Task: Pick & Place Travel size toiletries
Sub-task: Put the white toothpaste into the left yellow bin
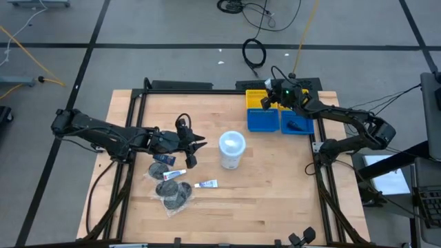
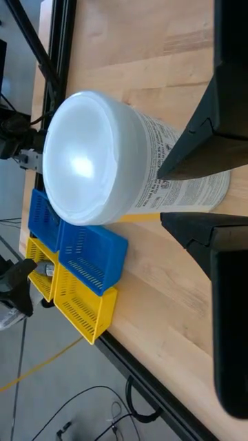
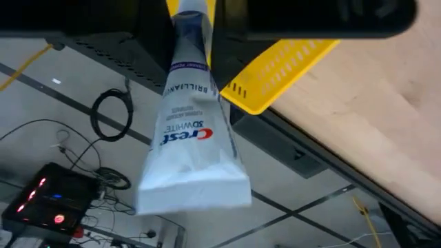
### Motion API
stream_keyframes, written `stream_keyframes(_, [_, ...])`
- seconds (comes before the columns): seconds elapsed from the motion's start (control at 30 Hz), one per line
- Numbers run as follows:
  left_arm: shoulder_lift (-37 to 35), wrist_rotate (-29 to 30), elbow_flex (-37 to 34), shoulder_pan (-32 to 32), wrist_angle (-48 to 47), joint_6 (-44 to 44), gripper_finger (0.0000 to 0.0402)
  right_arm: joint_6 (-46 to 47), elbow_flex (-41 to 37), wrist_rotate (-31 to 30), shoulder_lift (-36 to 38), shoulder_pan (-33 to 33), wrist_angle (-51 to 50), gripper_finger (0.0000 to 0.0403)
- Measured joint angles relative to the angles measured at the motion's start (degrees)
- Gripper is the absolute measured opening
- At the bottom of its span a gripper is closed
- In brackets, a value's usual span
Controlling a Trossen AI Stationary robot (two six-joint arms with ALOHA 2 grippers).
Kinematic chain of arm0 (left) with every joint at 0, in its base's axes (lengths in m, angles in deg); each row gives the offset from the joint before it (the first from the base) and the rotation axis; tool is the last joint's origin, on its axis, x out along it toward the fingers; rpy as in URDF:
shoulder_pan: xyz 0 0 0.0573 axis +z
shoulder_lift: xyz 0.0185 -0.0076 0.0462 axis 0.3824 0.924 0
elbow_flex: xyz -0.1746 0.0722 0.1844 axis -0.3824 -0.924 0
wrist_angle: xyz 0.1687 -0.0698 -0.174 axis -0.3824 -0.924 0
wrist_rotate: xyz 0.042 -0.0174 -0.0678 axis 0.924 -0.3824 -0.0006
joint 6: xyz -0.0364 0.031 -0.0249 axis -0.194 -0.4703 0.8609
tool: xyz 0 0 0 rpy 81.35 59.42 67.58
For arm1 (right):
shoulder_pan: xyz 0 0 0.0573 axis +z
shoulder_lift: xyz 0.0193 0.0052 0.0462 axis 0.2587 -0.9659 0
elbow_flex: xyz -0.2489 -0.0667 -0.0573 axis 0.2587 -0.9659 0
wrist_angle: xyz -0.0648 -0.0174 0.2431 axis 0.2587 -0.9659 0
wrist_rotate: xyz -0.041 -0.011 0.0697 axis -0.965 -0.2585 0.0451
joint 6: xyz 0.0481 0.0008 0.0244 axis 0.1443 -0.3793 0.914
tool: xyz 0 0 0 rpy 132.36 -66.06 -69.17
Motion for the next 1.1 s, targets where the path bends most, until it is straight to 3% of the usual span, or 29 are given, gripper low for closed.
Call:
stream_keyframes(0.27, [0.0, 0.0, 0.0, 0.0, -0.34, -0.01, 0.0081, -0.11, 0.0, 0.04, -0.01, 0.01, 0.0, 0.0128])
stream_keyframes(0.67, [0.01, -0.09, 0.0, 0.0, -0.76, 0.45, 0.0081, -0.11, 0.0, 0.06, -0.02, 0.01, -0.02, 0.0135])
stream_keyframes(1.1, [0.01, -0.26, 0.02, 0.0, -1.11, 0.49, 0.0081, -0.11, 0.02, 0.08, -0.02, 0.03, -0.02, 0.0174])
